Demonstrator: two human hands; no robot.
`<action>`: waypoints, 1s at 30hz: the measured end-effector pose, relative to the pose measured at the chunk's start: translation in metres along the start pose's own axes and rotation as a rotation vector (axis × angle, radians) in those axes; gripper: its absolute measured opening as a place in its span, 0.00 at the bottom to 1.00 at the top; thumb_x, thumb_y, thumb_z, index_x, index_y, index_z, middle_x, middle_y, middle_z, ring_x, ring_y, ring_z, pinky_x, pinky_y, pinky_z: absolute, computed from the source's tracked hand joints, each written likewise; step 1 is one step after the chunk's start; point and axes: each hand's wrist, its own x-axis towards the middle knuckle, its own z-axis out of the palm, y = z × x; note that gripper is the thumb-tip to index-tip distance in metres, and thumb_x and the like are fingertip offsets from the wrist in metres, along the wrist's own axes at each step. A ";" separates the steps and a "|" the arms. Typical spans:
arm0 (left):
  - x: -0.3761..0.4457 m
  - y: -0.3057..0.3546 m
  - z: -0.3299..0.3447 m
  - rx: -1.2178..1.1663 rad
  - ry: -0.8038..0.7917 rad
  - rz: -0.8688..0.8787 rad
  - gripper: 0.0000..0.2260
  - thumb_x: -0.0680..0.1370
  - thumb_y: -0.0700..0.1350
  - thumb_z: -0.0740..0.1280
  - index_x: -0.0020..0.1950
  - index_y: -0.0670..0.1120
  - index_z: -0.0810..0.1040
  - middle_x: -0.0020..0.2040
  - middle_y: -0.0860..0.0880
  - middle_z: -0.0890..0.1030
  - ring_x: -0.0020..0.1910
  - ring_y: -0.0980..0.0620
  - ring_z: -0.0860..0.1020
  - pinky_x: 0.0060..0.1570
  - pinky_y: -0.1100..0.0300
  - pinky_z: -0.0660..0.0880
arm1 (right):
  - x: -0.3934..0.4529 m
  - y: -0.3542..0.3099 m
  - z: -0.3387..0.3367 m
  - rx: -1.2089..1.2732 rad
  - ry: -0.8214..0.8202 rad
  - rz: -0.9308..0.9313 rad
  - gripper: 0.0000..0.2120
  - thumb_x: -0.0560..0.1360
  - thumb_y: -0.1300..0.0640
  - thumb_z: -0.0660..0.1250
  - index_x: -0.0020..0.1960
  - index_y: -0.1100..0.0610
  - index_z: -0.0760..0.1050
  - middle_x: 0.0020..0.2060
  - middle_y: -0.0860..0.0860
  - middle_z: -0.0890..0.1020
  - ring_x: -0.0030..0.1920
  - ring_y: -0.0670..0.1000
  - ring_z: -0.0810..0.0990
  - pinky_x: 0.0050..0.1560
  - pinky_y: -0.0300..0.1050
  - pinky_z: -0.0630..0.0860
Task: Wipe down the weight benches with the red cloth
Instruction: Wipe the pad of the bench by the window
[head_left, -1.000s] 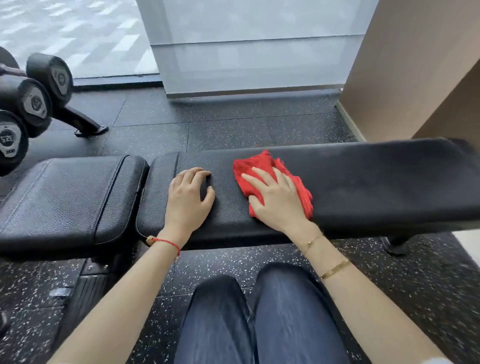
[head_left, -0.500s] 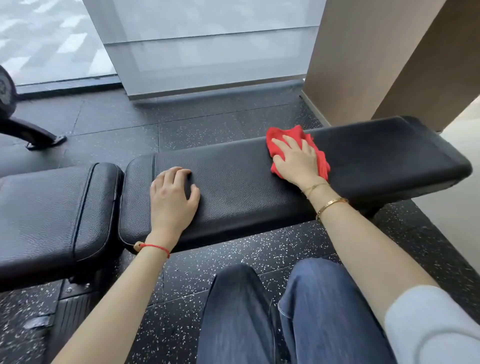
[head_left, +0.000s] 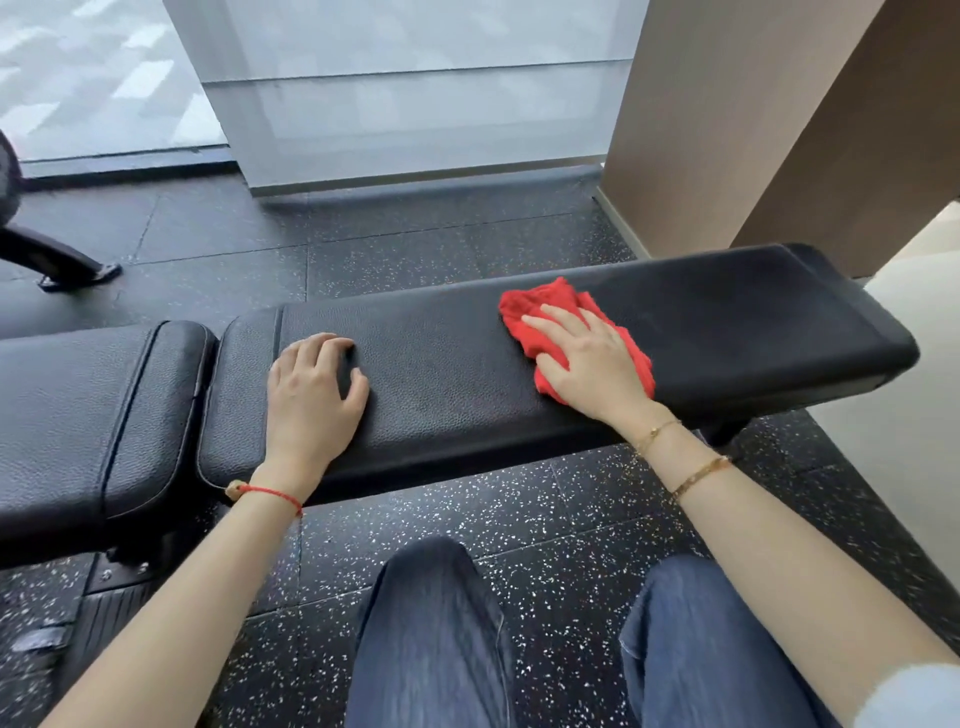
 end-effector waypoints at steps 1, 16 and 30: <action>0.000 0.001 0.001 0.012 0.007 -0.003 0.16 0.77 0.48 0.62 0.63 0.44 0.77 0.63 0.43 0.77 0.65 0.40 0.72 0.68 0.44 0.68 | 0.010 0.012 -0.003 -0.013 0.008 0.049 0.23 0.78 0.47 0.60 0.73 0.40 0.66 0.75 0.42 0.66 0.74 0.57 0.63 0.75 0.52 0.56; -0.013 0.155 0.054 -0.058 0.042 -0.022 0.14 0.80 0.43 0.63 0.64 0.42 0.77 0.64 0.43 0.78 0.66 0.41 0.72 0.69 0.45 0.66 | -0.034 0.051 -0.014 0.048 -0.046 -0.206 0.25 0.75 0.46 0.58 0.72 0.39 0.67 0.74 0.41 0.67 0.74 0.56 0.63 0.75 0.53 0.56; -0.016 0.174 0.071 0.006 0.085 -0.093 0.16 0.77 0.51 0.60 0.61 0.51 0.79 0.61 0.51 0.79 0.65 0.47 0.72 0.69 0.45 0.65 | 0.037 0.123 -0.032 0.054 -0.089 0.051 0.24 0.78 0.46 0.58 0.74 0.39 0.64 0.77 0.42 0.62 0.76 0.61 0.57 0.77 0.56 0.49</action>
